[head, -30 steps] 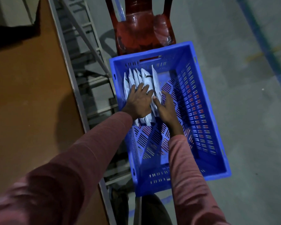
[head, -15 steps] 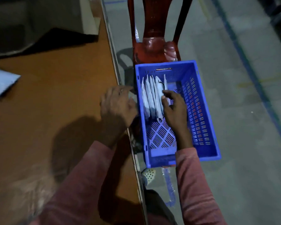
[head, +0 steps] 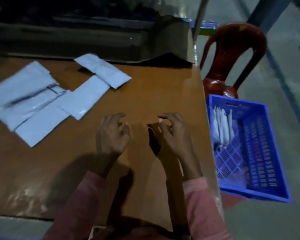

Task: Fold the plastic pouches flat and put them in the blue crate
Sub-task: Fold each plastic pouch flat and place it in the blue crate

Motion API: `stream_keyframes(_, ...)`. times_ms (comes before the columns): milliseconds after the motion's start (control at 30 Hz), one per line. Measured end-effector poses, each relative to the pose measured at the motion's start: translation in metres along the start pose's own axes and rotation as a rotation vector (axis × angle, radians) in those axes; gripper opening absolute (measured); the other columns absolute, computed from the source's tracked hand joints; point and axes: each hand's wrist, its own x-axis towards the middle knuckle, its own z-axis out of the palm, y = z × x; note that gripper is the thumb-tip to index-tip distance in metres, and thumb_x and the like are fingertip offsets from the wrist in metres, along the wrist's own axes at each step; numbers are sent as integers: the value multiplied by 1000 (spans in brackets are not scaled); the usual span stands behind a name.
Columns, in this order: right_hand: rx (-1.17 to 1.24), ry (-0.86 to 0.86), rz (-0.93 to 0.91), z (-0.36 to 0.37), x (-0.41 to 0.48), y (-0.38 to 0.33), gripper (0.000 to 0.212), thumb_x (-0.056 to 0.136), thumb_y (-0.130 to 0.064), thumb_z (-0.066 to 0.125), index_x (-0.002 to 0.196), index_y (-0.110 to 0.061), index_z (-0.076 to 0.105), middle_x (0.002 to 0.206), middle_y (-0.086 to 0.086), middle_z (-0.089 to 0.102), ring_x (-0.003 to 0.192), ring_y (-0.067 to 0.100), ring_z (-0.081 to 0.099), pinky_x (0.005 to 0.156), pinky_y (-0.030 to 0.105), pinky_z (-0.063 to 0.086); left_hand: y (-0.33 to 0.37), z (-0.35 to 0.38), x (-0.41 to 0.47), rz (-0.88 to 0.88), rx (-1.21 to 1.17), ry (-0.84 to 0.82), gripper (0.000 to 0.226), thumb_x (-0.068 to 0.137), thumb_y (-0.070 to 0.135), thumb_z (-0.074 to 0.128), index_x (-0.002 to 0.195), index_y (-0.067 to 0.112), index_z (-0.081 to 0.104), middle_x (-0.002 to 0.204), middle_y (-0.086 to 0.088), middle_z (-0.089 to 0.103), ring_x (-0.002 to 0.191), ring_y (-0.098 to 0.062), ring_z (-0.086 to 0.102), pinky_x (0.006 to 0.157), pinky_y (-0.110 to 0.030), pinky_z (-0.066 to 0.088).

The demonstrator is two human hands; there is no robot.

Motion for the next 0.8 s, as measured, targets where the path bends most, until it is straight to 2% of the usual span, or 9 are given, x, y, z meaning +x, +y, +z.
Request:
stream_keyframes(167,-28,-64,-74,84,11,-64,23,103,-30,54,120,-25,67,114,-3,60,113,18,55,89,35,48,-68,-57,-4,-107,61,53,34,91,17,66,125,18,68,115,-7,68,110,-23,52,90,-42,49)
stream_keyframes(233,-71,-87,-108,117,20,-81,24,102,-30,54,121,-23,67,114,-1,61,114,21,54,89,35,47,-93,-69,0,-90,124,72,34,90,16,66,124,15,67,113,-9,68,111,-25,50,90,-44,47)
stream_keyframes(367,-111,-155,-89,177,45,-103,24,100,-30,55,118,-22,68,114,2,63,113,22,55,88,37,49,-144,-66,34,-94,298,2,41,92,31,63,131,20,64,133,-8,62,126,-31,47,98,-49,44)
stream_keyframes(533,-88,-139,5,214,59,-106,22,98,-24,57,115,-19,71,110,5,66,106,23,58,90,42,51,-174,-48,85,-141,384,-197,74,85,57,70,145,19,49,149,-14,45,135,-36,38,104,-53,38)
stream_keyframes(667,-88,-139,46,210,63,-103,23,99,-23,58,118,-15,70,112,6,65,107,21,58,93,43,53,-188,-48,102,-128,379,-198,56,84,45,73,134,20,63,135,-8,60,125,-31,49,100,-50,41)
stream_keyframes(800,-76,-37,27,201,60,-99,22,99,-26,57,117,-22,70,114,0,66,107,16,58,89,40,53,-205,-57,101,-27,233,-190,46,76,34,81,119,20,73,123,-2,69,117,-26,56,98,-46,48)
